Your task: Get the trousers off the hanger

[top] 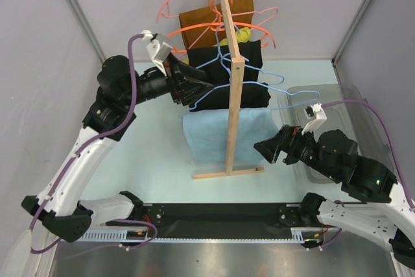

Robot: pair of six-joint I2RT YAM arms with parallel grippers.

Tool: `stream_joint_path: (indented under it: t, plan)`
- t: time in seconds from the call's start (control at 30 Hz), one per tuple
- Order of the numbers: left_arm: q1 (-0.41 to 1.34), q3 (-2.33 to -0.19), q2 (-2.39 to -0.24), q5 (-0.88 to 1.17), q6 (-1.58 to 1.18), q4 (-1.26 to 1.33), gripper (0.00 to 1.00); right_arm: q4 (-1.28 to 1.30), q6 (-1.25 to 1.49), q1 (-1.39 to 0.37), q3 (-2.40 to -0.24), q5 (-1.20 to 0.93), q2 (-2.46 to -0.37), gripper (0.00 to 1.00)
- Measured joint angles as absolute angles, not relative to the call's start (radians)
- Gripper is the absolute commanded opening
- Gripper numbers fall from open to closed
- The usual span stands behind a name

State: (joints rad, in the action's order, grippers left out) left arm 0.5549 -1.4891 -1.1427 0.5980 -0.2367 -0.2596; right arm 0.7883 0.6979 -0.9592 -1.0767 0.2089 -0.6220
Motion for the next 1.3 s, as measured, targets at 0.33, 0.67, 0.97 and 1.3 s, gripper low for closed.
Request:
stream_joint_path:
  t: [0.33,0.67,0.97,1.3]
  plan:
    - [0.552,-1.493,-1.216,0.832,-0.244,-0.157,0.55,0.778,0.699,-0.959,-1.113,0.185,-0.638,1.00]
    - [0.552,-1.491,-1.271,0.868,-0.244,-0.135,0.55,0.771,0.706,-0.959,-1.113,0.186,-0.616,1.00]
    - [0.565,-1.449,-1.275,0.865,-0.247,-0.113,0.31,0.764,0.708,-0.959,-1.111,0.186,-0.614,1.00]
    - [0.581,-1.446,-1.276,0.878,-0.260,-0.090,0.00,0.765,0.725,-0.959,-1.109,0.201,-0.591,1.00]
